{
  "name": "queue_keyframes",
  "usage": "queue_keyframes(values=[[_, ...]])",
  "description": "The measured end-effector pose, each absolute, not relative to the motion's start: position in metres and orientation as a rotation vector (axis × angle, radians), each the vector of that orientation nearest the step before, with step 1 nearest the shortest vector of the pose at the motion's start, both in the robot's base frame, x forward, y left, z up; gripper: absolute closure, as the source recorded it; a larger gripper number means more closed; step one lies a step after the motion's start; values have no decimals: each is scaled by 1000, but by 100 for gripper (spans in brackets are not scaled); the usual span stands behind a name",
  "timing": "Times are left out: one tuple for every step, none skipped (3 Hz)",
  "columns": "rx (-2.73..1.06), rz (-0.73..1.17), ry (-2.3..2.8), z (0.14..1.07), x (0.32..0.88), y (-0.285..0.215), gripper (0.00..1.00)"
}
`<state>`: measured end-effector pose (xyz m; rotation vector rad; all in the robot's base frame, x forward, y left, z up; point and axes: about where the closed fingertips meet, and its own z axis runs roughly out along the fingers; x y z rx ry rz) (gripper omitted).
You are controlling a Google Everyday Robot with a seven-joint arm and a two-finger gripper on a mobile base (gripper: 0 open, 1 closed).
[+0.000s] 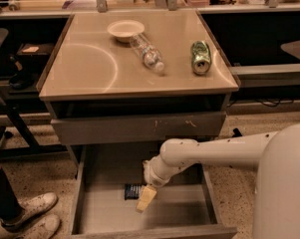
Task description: Pick rxbar blueberry from middle drawer and place on counter
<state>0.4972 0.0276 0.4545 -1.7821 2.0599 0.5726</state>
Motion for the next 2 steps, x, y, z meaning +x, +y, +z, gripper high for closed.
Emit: queue_keyframes(values=[[-1790,565,2058,434,503,30,0],[-1804,560,2053,416,507,32,0]])
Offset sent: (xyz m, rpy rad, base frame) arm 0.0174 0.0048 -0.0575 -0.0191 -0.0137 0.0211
